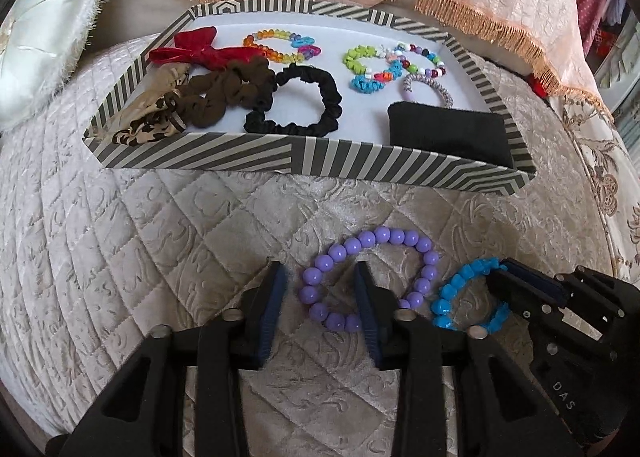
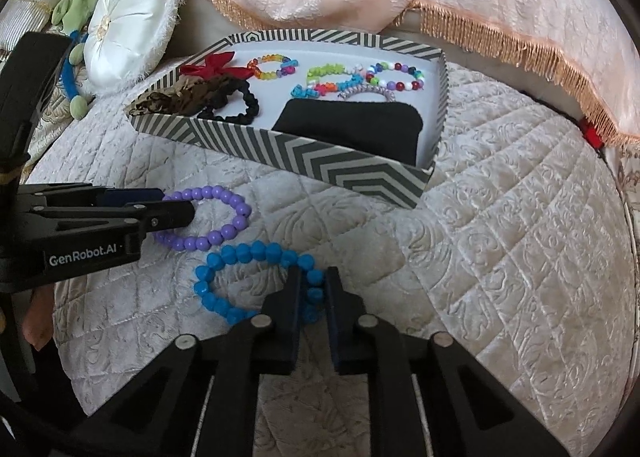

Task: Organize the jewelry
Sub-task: 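Grasp the purple bead bracelet with left tool while right tool grasps blue bracelet, then carry both bracelets into the striped tray and open both tools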

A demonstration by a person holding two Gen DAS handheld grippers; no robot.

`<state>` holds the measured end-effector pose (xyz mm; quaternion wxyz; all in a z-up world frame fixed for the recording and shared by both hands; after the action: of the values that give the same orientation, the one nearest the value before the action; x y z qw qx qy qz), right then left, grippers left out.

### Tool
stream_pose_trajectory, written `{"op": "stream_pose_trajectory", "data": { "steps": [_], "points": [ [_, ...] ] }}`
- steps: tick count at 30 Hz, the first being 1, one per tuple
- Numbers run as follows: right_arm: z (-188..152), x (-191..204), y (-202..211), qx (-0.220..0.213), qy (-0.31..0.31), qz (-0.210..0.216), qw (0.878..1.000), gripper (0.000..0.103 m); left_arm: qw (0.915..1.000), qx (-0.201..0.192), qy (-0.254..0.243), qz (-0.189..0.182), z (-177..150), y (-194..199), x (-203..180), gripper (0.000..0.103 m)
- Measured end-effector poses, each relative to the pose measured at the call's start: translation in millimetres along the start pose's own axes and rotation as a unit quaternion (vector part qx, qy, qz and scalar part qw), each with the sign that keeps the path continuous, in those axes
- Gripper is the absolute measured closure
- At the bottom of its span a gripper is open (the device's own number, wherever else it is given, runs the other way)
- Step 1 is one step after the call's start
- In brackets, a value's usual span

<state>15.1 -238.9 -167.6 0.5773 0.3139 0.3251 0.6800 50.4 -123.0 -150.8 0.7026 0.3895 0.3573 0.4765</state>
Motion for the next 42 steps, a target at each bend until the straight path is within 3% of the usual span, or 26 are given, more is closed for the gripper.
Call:
{"op": "stream_pose_trajectory", "data": {
  "steps": [1,4,15,24,35,42],
  "points": [
    [0.4,0.3,0.9,0.0,-0.001,0.002,1.0,0.095,1.0,-0.002,-0.003,0.005,0.2,0.2,1.4,0.098],
    [4.3,1.9,9.8,-0.01,-0.002,0.01,1.0,0.095,0.9999,-0.002,0.005,-0.012,-0.6,5.8,5.9,0.101],
    [40.6,13.6,62.6,-0.065,0.021,0.021,0.997,0.095,0.9985,-0.05,0.002,-0.022,22.4,62.9,10.6,0.101],
    [80.8,4.0,89.0,-0.098,0.025,0.011,0.995,0.095,0.9965,-0.082,-0.015,0.006,57.4,94.0,16.2,0.101],
    [124.5,-4.5,72.4,-0.096,0.024,0.025,0.995,0.095,0.9931,-0.099,-0.049,0.039,100.8,93.4,13.3,0.101],
    [158.9,-13.7,46.1,-0.095,0.021,0.023,0.995,0.095,0.9932,-0.1,-0.051,0.028,137.1,72.9,5.3,0.101]
  ]
}}
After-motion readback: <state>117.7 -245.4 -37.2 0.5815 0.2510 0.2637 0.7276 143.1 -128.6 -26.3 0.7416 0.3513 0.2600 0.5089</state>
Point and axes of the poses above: each gripper's, at about its wrist camera, not at the fingertips, and y roughly against the way its jaws point, x to its left, z to its top, the point moved 8 cm from there along -y, roughly the way its jaws point, and after that the axes turned 1 degree about x, right-handed, at the moved point
